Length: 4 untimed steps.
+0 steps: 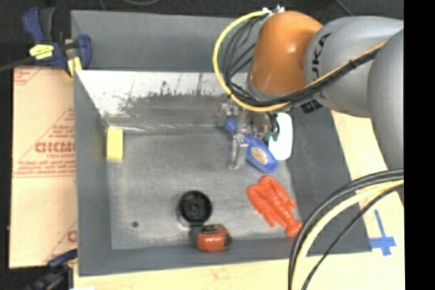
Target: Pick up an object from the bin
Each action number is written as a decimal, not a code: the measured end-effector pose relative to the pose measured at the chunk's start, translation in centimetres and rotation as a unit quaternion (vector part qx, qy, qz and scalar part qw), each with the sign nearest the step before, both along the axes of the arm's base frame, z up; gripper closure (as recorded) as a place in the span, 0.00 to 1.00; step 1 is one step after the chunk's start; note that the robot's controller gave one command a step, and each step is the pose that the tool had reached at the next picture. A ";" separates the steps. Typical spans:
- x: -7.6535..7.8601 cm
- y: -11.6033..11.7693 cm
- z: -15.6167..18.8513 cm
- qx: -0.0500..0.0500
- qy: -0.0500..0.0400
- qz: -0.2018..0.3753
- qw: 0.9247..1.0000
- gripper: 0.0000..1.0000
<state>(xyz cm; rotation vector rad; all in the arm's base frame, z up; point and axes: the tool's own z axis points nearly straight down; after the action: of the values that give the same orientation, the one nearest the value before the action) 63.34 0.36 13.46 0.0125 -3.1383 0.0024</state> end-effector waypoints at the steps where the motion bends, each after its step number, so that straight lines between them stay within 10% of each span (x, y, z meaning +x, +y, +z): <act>1: 0.2 0.0 0.5 0.000 -0.004 0.000 1.000 0.00; 3: -0.2 -0.8 -2.9 0.000 -0.006 0.090 0.996 0.00; 4: -3.5 0.6 -4.0 0.001 -0.002 0.142 0.990 0.00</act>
Offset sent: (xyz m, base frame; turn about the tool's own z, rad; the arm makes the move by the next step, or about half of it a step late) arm -0.0536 0.0414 -0.0646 -0.2917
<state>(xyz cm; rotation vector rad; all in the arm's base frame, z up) 59.89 0.97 9.46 0.4589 -3.1094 0.0011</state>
